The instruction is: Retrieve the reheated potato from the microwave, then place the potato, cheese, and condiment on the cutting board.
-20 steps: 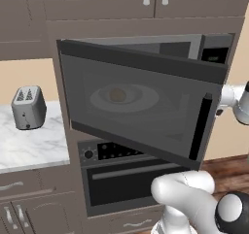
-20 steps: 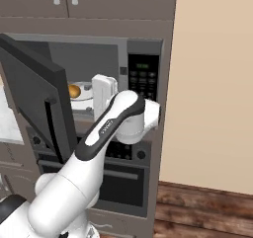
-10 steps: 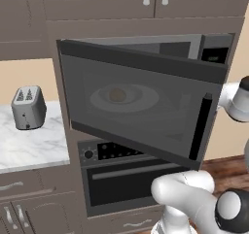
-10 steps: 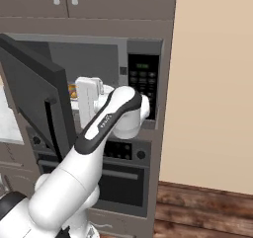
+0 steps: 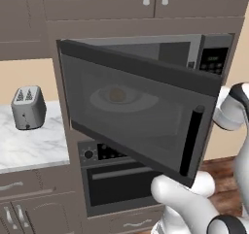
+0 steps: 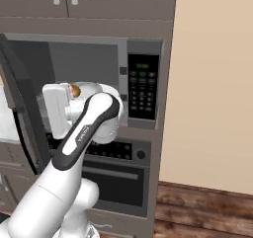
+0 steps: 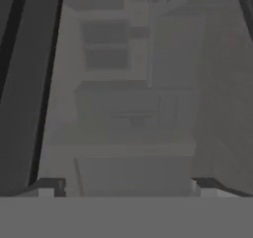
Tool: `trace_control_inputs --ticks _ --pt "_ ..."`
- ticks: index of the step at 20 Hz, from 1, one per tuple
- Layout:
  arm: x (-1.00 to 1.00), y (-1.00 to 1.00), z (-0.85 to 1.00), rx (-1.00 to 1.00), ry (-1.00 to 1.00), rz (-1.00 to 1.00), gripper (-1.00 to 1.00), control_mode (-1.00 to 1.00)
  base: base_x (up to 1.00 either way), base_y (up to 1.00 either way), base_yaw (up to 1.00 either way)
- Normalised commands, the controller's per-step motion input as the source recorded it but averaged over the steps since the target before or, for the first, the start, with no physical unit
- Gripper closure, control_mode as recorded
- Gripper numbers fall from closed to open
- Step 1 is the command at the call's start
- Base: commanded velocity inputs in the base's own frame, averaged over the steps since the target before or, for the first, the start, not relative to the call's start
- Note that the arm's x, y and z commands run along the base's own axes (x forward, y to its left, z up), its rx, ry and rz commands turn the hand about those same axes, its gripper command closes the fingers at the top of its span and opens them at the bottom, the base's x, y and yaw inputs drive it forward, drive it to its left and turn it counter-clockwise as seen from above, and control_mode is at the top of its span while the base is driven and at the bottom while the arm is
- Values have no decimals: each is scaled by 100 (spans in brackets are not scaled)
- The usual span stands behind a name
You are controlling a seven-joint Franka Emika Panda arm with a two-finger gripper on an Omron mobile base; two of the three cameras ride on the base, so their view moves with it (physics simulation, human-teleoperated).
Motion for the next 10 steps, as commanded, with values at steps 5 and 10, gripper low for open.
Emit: trace_control_inputs --ticks 5,10 --pt "-54 85 1 6 0 19 -100 -100 0 0 0" --pt "-63 98 0 5 2 19 -100 -100 0 0 0"
